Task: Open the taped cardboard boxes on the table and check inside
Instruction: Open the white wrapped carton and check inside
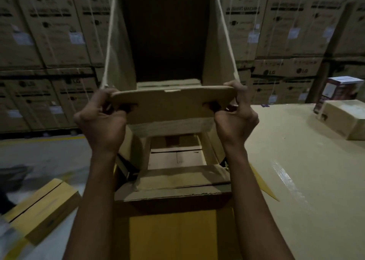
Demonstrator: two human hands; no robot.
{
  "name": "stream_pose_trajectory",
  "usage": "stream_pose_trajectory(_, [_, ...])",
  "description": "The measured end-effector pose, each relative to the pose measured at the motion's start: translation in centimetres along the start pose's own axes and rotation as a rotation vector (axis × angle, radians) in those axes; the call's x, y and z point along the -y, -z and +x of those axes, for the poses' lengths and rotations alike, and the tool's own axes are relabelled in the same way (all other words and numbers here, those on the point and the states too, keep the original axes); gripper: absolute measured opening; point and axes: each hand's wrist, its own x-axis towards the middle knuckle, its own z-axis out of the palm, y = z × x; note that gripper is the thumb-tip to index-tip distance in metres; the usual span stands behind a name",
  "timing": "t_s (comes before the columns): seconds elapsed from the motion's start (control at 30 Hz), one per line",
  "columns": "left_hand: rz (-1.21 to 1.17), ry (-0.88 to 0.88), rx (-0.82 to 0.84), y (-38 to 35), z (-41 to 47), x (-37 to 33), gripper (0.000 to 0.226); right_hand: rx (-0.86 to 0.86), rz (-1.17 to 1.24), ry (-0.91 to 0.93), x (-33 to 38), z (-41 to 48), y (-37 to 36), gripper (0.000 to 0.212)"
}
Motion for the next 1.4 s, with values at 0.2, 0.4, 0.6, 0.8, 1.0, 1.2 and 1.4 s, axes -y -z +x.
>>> stream_pose_trajectory(0.2, [0.101, 0.075, 0.171, -1.4, -1.7, 3.6, 0.039, 0.199, -0.107, -0.192, -3.6, -3.1, -1.0, 0.07])
stream_pose_trajectory(0.4, [0.267, 0.281, 0.416, -3.2, -4.0, 7.1, 0.043, 0.54, -0.276, -0.332, -5.9, -2.1, -0.5, 0.059])
stream_pose_trajectory(0.6, [0.308, 0.327, 0.736, -3.4, -5.9, 7.6, 0.031, 0.796, -0.282, -0.539, -8.5, -4.1, 0.2, 0.049])
stream_pose_trajectory(0.8, [0.376, 0.296, 0.75, -3.6, -6.5, 8.0, 0.019, 0.774, -0.216, -0.481, -9.1, -5.1, -0.3, 0.041])
stream_pose_trajectory(1.0, [0.358, 0.442, 0.779, -4.1, -5.0, 8.2, 0.023, 0.633, -0.299, -0.371, -8.6, -4.7, -2.1, 0.026])
stream_pose_trajectory(1.2, [0.437, 0.519, 0.895, -5.0, -4.7, 6.4, 0.039, 0.697, -0.367, -0.473, -8.9, -3.9, -1.1, 0.032])
stream_pose_trajectory(1.4, [0.505, 0.367, 0.72, -4.7, -7.3, 2.4, 0.072, 0.527, -0.227, -0.462, -7.6, -5.8, 1.8, 0.057])
